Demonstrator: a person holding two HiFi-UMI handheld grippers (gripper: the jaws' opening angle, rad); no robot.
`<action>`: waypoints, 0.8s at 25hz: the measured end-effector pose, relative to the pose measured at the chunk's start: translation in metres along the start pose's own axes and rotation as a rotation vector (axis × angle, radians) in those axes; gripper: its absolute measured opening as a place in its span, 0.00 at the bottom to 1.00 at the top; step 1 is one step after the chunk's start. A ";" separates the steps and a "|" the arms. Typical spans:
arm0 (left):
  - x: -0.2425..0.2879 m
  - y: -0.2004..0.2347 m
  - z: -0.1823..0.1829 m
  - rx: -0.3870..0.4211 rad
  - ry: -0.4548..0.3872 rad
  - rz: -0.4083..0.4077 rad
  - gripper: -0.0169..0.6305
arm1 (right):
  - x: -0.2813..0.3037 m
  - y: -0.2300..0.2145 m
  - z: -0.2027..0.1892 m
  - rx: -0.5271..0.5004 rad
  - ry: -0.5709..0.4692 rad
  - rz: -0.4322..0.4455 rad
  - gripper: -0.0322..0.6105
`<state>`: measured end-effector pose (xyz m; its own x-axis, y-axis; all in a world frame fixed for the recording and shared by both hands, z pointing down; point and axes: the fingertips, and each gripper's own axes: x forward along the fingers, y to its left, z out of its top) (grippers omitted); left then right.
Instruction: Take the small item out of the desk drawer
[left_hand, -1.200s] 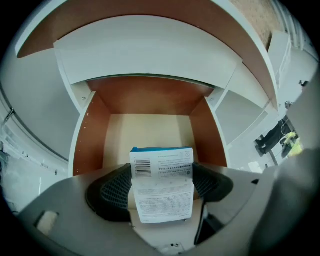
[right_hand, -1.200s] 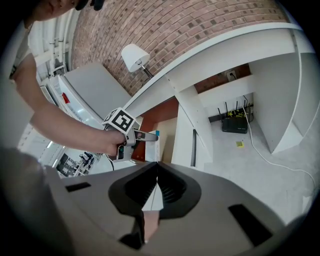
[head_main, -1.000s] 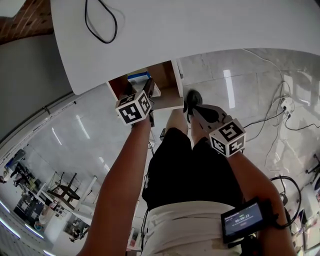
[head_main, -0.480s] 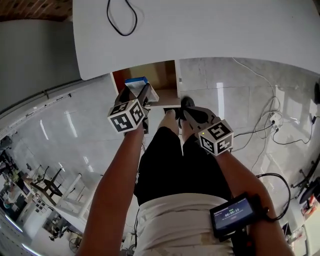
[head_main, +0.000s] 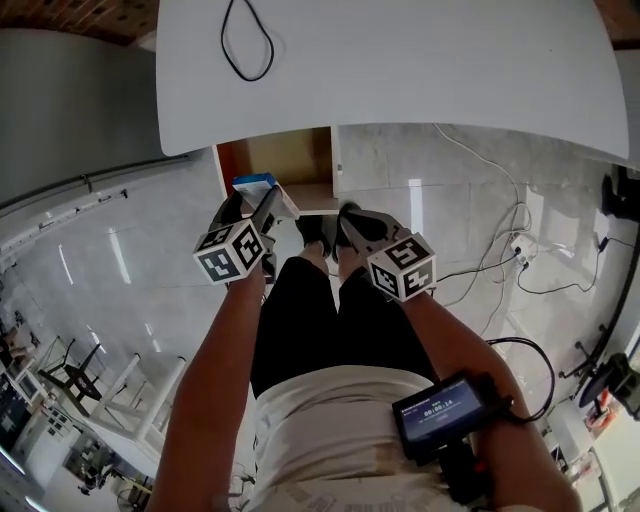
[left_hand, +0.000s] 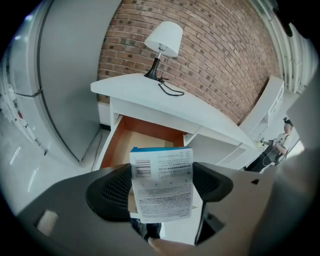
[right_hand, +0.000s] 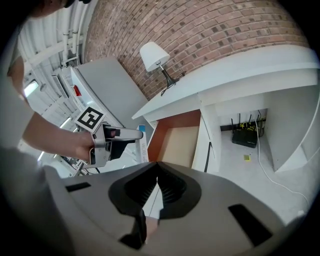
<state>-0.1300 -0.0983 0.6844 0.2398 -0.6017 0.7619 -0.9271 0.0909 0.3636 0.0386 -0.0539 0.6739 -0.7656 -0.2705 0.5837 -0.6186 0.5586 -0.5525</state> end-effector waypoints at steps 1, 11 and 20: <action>-0.005 0.001 0.001 -0.004 -0.006 -0.002 0.62 | 0.002 0.002 0.001 -0.002 -0.001 0.000 0.06; -0.058 -0.012 -0.003 -0.075 -0.060 -0.030 0.62 | -0.020 0.022 0.025 -0.048 -0.016 -0.003 0.06; -0.090 -0.009 -0.003 -0.099 -0.095 -0.057 0.62 | -0.033 0.023 0.051 -0.095 -0.050 -0.072 0.06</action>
<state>-0.1421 -0.0427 0.6144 0.2589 -0.6801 0.6859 -0.8785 0.1295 0.4599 0.0403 -0.0721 0.6115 -0.7289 -0.3505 0.5881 -0.6549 0.6073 -0.4498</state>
